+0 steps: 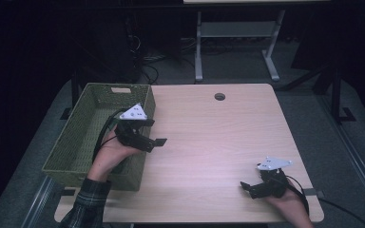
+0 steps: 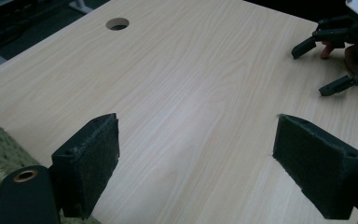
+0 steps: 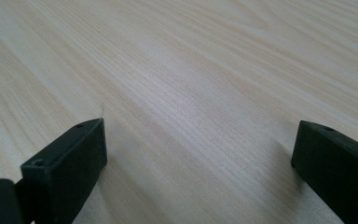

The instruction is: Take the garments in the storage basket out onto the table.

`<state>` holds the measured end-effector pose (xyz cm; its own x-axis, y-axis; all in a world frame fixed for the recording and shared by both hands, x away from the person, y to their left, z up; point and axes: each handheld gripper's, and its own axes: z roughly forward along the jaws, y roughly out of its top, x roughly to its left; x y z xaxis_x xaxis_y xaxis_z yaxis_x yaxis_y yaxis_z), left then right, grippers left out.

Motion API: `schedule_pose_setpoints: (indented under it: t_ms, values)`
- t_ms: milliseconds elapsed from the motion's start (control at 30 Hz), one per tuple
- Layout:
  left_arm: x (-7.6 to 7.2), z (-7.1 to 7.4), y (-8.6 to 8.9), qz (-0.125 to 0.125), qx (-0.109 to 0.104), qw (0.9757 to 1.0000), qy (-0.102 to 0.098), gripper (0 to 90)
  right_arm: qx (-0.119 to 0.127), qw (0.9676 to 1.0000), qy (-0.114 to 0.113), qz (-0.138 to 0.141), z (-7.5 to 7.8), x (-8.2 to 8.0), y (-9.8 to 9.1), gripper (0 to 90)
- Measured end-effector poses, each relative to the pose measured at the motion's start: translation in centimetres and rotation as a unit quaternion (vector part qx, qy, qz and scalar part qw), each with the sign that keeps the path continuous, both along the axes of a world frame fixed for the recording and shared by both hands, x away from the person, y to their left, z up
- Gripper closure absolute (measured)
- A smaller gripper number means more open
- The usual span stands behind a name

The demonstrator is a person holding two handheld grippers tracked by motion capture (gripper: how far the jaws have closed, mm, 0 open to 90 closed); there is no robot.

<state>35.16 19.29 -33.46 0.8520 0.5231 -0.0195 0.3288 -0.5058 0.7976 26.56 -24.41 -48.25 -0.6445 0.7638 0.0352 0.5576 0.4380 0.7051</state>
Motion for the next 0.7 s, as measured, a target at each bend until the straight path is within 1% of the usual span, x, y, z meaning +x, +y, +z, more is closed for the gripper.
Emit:
schedule_pose_setpoints:
  t_ms: [67,200,233,333,367,400,600,633,700]
  values:
    - [0.0,0.2,0.7,0.009,-0.004,1.0,-0.002,14.0,0.0,1.0,0.0,0.0,0.0,0.0,0.0,3.0]
    - [0.1,0.4,1.3,0.014,-0.005,0.9999,-0.004,14.2,0.0,1.0,0.0,0.0,0.0,0.0,0.0,3.0]
    - [0.2,0.5,1.8,0.02,-0.008,0.9998,-0.003,14.2,0.0,1.0,0.0,0.0,0.0,0.0,0.0,3.0]
    - [0.3,0.6,2.6,0.027,-0.013,0.9995,-0.003,14.6,0.0,1.0,0.0,0.0,0.0,0.0,0.0,3.0]
    - [0.3,0.6,2.6,0.027,-0.013,0.9995,-0.003,17.1,0.0,1.0,0.0,0.0,0.0,0.0,0.0,3.0]
    - [0.3,0.6,3.1,0.029,-0.016,0.9995,-0.003,18.8,0.0,1.0,0.0,0.0,0.0,0.0,0.0,3.0]
    - [0.5,0.8,4.4,0.045,-0.02,0.9988,-0.004,19.6,0.0,1.0,0.001,0.001,0.0,0.0,0.0,3.0]
    - [0.5,0.7,5.0,0.05,-0.019,0.9986,-0.005,20.5,0.0,1.0,0.0,0.0,0.0,0.0,0.0,3.0]
    - [0.6,0.7,5.5,0.056,-0.019,0.9983,-0.003,21.3,0.0,1.0,0.0,0.0,0.0,0.0,0.0,3.0]
